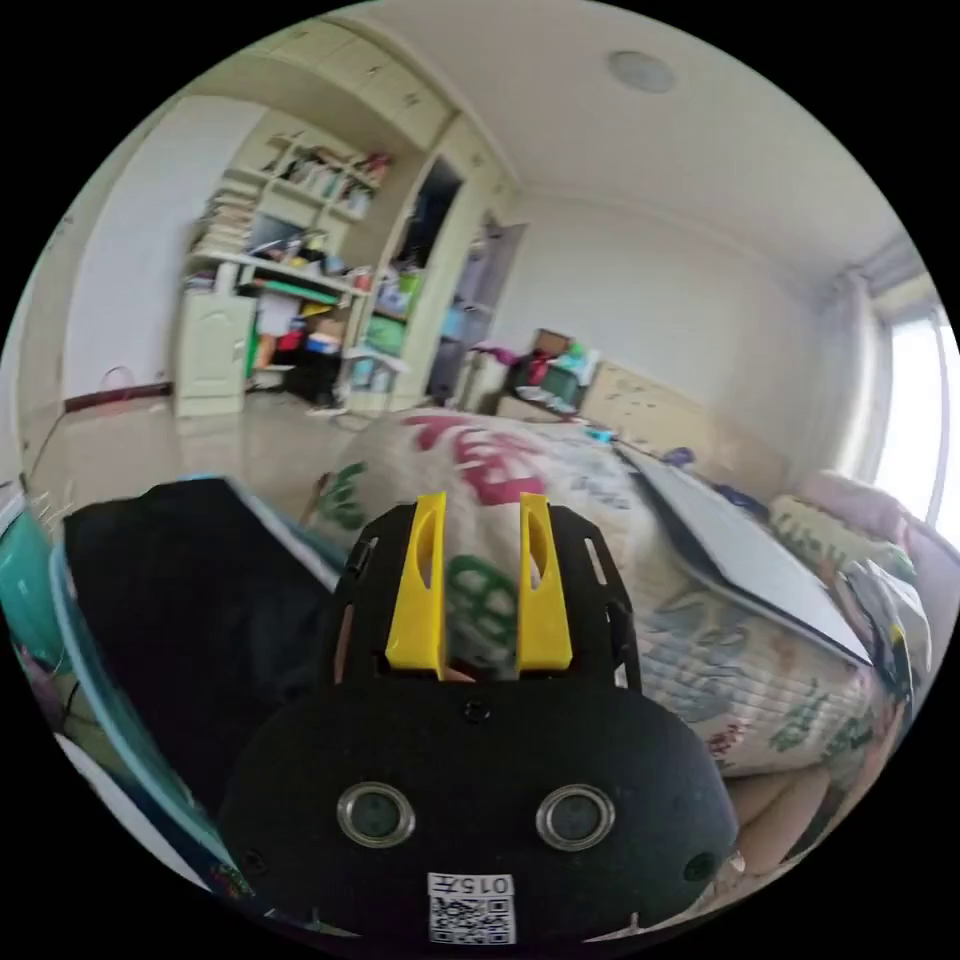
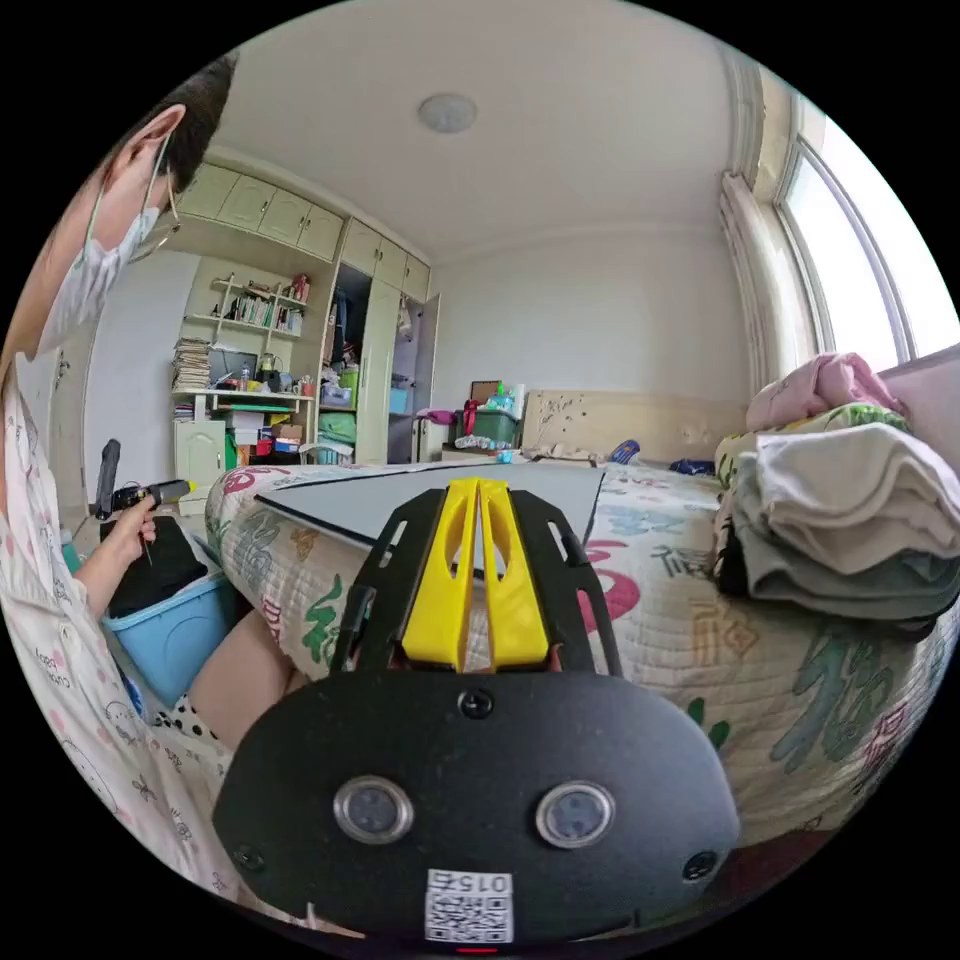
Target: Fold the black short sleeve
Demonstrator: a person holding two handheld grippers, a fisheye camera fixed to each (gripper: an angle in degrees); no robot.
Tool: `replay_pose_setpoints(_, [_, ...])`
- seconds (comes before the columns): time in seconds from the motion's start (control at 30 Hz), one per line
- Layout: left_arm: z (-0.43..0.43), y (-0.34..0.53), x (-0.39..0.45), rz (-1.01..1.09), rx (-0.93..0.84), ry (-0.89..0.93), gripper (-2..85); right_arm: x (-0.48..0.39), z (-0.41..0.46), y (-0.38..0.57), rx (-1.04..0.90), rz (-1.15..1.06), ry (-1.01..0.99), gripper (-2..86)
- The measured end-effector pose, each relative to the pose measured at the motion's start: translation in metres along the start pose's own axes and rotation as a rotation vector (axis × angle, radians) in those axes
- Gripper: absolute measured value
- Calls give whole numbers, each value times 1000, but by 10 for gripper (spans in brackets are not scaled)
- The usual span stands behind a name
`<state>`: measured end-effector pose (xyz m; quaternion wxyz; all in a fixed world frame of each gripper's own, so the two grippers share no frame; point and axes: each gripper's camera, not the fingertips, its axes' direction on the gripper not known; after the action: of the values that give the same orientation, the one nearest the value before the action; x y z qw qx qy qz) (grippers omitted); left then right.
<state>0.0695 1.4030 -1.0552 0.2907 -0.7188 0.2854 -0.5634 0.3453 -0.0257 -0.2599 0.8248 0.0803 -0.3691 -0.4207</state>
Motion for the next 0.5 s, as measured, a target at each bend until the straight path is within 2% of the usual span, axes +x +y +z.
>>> replay_pose_setpoints(0.03, [-13, 19, -47, -56, -46, -112, 135, 10, 6, 3, -1, 57, -41, -10])
replay_pose_setpoints(0.13, [-37, 66, -106, -113, -138, -301, 175, 30, 11, 7, 37, 143, -177, -10])
replay_pose_setpoints(0.23, [-22, 116, -109, -104, -279, -361, 172, 38, 12, 8, 40, 120, -195, -10])
replay_pose_setpoints(0.33, [-46, 159, -58, -19, -251, -458, 118, 45, 10, 11, 12, 85, -131, -10])
replay_pose_setpoints(0.4, [-85, 184, -57, -99, -166, -362, 63, 53, 6, 15, 3, 80, -85, -10])
replay_pose_setpoints(0.43, [-116, 200, -63, -175, -89, -195, 29, 58, 4, 18, -3, 78, -55, -10])
replay_pose_setpoints(0.5, [-159, 220, -55, -237, 36, 13, 19, 69, 0, 23, -8, 81, -22, -10])
